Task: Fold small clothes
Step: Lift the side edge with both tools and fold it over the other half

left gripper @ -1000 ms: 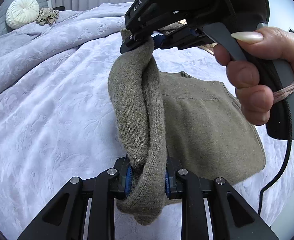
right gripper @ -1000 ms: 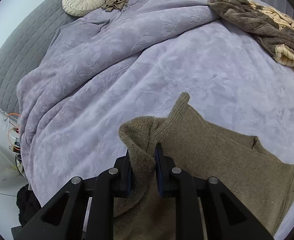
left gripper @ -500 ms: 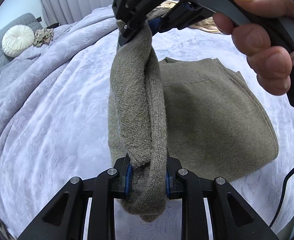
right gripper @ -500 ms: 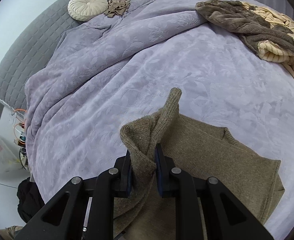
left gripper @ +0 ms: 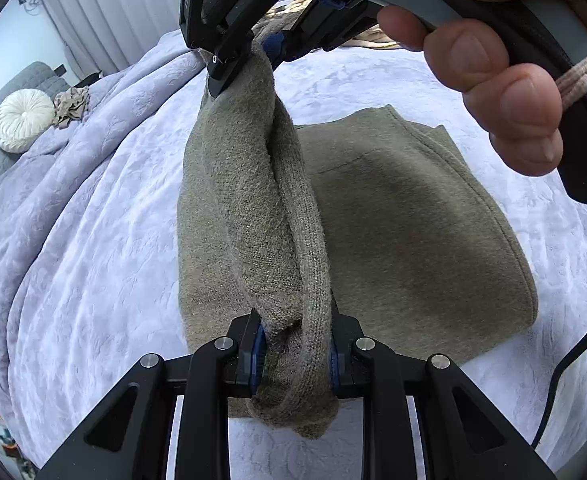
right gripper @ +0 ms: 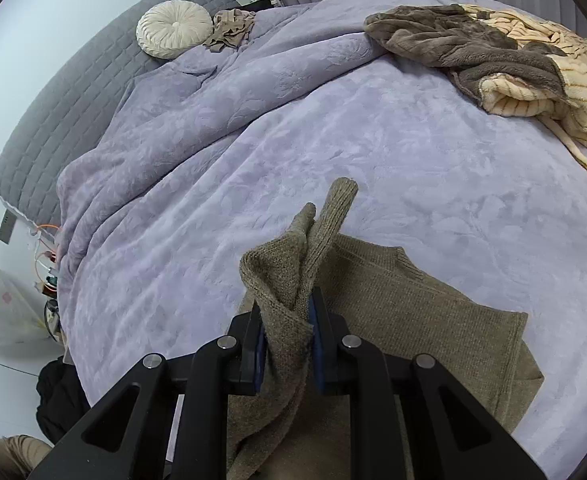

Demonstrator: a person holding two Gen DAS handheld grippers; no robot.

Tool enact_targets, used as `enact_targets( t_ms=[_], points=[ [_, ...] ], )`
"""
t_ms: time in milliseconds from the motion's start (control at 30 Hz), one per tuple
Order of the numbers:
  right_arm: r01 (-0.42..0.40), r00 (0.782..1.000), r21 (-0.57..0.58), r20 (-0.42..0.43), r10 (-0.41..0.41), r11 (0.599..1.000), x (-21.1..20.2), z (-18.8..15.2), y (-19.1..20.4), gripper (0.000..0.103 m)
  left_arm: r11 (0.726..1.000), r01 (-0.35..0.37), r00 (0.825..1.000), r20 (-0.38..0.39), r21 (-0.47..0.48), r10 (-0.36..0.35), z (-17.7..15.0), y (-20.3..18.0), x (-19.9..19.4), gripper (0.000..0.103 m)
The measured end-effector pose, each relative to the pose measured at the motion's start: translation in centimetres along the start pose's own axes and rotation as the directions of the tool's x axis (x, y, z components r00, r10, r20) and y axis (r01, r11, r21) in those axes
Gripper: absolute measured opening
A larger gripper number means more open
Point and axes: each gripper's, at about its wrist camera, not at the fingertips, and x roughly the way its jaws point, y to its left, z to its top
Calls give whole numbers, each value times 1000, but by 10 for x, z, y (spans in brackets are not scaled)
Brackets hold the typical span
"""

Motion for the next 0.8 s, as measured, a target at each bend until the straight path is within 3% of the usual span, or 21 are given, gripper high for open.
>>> enact_targets(
  t_ms=[367,633,800],
  points=[
    [1,999,29,35,-2,1000,-28,-14,-41,20,997,31,1000,0,65,-31,10,-47,-8,25],
    [3,999,54,44,-5,999,-39,-27,-66,20,994,91,995,-34,67,-89,17,-53,-5,26],
    [1,999,61,53,-4,998,-45,-34,-77,20,993,91,995,-38,79,-89,18,-62,-5,25]
  ],
)
